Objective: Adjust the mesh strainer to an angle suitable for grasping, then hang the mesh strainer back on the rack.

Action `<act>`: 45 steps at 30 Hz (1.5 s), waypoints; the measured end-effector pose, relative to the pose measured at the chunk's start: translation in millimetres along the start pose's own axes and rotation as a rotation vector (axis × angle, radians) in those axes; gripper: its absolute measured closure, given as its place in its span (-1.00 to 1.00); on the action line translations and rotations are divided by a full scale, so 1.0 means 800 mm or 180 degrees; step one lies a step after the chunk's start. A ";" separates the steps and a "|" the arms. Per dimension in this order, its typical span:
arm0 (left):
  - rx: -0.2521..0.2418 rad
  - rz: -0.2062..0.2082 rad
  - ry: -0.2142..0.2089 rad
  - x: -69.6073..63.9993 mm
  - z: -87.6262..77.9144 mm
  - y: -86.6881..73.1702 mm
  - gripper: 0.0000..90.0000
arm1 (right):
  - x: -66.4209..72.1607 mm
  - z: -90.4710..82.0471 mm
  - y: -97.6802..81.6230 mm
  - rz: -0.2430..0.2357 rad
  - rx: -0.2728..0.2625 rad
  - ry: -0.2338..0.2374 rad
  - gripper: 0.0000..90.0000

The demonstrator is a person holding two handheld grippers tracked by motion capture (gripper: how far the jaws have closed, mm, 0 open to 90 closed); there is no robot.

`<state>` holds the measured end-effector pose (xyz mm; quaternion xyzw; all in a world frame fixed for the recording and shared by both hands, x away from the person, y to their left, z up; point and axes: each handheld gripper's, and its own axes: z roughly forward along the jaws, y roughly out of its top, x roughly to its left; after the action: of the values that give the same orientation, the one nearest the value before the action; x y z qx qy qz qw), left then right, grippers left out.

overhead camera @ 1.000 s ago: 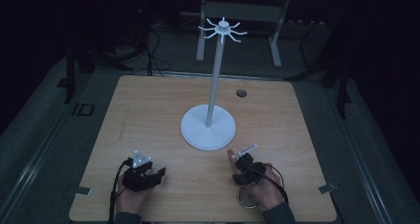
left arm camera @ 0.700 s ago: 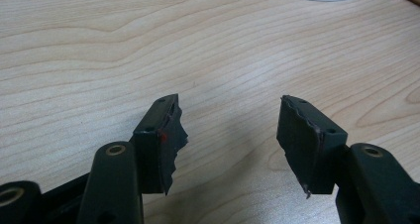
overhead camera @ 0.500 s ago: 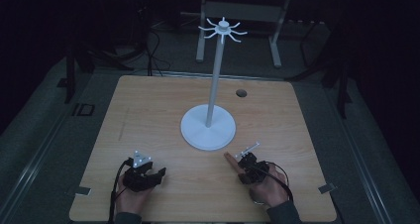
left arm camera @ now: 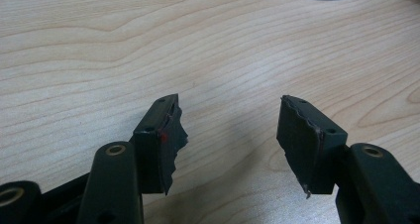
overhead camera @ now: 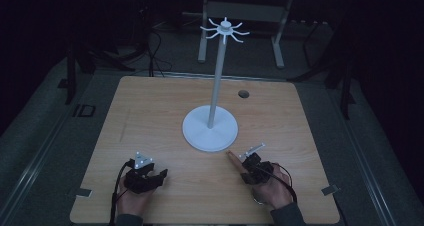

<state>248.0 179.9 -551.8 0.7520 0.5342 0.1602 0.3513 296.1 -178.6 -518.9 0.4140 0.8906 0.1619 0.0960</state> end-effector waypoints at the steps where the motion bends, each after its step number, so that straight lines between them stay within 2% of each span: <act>1: 0.0001 0.0001 -0.0001 0.000 0.000 0.000 -0.05 | 0.000 0.000 0.000 -0.0008 -0.0028 0.0004 0.53; 16: 0.0001 0.0007 -0.0001 0.000 0.000 0.000 -0.05 | 0.000 -0.011 -0.001 0.0032 -0.0301 -0.0006 0.53; 24: -0.0003 0.0009 -0.0003 0.000 -0.001 0.000 -0.05 | 0.000 -0.016 0.000 0.0041 -0.0387 -0.0032 0.54; 31: -0.0003 0.0009 -0.0003 0.000 -0.001 0.000 -0.05 | 0.001 -0.027 0.003 0.0035 -0.0625 -0.0083 0.54; 45: -0.0007 0.0009 -0.0002 0.000 -0.001 0.000 -0.05 | 0.003 -0.041 0.011 0.0087 -0.0925 -0.0105 0.54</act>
<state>247.6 179.8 -551.2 0.7524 0.5328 0.1611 0.3521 290.7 -178.2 -484.9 0.4104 0.8504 0.2836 0.1673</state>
